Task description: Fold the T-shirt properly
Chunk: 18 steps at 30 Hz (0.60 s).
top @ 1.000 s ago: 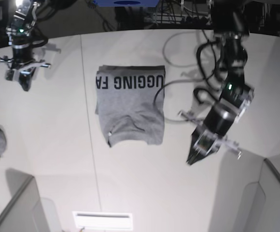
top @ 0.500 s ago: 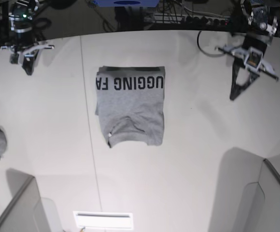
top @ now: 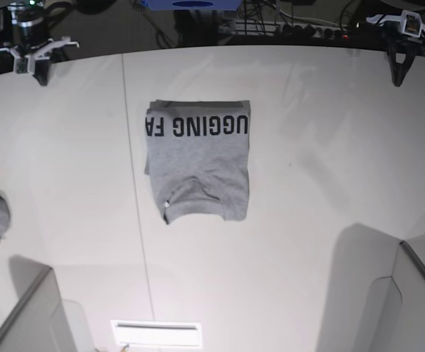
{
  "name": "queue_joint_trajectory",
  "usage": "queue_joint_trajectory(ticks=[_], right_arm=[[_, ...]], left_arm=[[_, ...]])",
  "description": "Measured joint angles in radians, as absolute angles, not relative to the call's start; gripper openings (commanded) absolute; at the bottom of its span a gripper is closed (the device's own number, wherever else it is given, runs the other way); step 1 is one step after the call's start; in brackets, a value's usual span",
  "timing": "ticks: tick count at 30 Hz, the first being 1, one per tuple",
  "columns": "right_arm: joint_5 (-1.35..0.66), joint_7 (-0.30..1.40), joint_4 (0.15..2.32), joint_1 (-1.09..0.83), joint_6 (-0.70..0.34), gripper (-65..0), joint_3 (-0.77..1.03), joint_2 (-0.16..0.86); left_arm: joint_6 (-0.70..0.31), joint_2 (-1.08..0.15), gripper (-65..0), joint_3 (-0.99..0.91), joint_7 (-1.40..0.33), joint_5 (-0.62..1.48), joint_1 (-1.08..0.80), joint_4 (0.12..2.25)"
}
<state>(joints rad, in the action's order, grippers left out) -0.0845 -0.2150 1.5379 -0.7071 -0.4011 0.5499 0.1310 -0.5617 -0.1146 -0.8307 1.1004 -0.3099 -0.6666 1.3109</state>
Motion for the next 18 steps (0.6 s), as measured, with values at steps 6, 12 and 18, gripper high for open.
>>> queue_joint_trajectory(ticks=[6, 12, 18], right_arm=[[0.096, -0.216, 1.543, -0.827, -0.397, -65.0, 0.550, 0.128], [0.143, -0.217, 1.542, -0.957, -0.390, -65.0, 0.541, 0.128], [0.203, -0.062, 1.540, -1.051, -0.400, -65.0, 0.399, 0.101]], left_arm=[[-0.565, -0.118, -65.0, -0.966, 1.213, -0.313, -0.716, 1.195], [-0.558, -0.158, -65.0, -1.000, 1.308, -0.317, -0.797, 1.079], [-0.558, -0.142, -65.0, -1.000, 1.336, -0.472, -0.865, 0.991]])
